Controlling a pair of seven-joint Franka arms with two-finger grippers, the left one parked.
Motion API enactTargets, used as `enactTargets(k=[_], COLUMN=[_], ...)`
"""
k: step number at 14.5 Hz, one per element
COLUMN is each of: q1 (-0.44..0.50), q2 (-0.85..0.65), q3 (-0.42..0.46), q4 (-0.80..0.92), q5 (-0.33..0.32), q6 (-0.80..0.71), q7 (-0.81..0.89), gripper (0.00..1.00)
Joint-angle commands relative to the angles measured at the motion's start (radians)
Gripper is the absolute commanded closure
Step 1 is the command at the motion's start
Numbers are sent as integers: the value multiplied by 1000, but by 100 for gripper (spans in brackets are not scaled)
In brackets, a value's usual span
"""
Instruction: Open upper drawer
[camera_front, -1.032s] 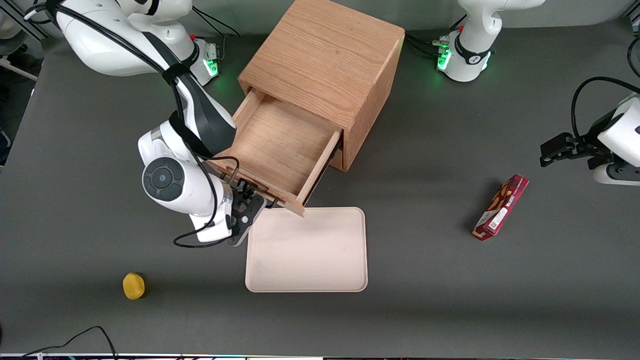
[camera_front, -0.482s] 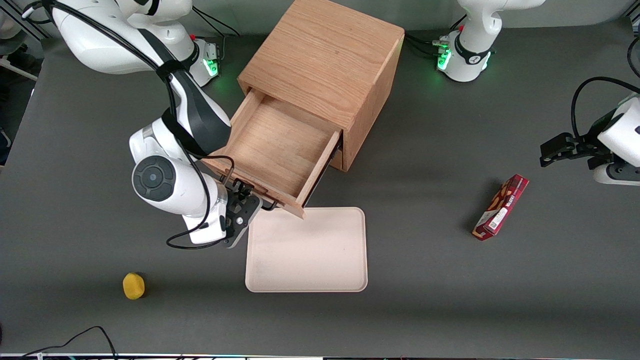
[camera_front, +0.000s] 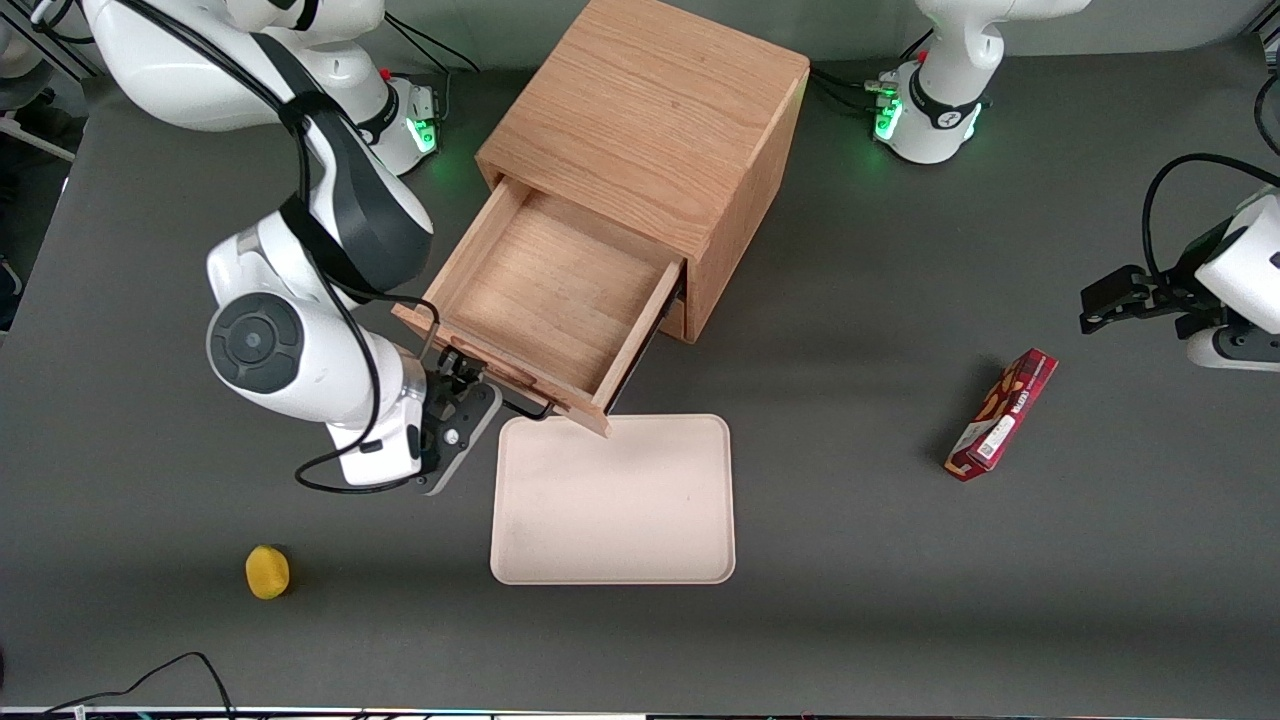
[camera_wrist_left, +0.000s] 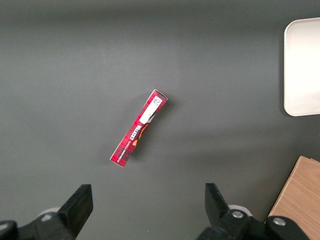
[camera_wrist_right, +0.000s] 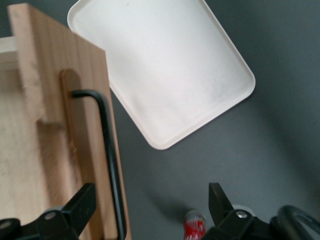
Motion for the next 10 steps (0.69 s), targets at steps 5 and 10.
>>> enactTargets(k=[5,10], q1=[-68,-165], q2=[-232,-509], q3=[11,14], q4=[-39,-299], q5=[12,57], q6=[-217,-203], q7=[-41,51], gripper=[0,0])
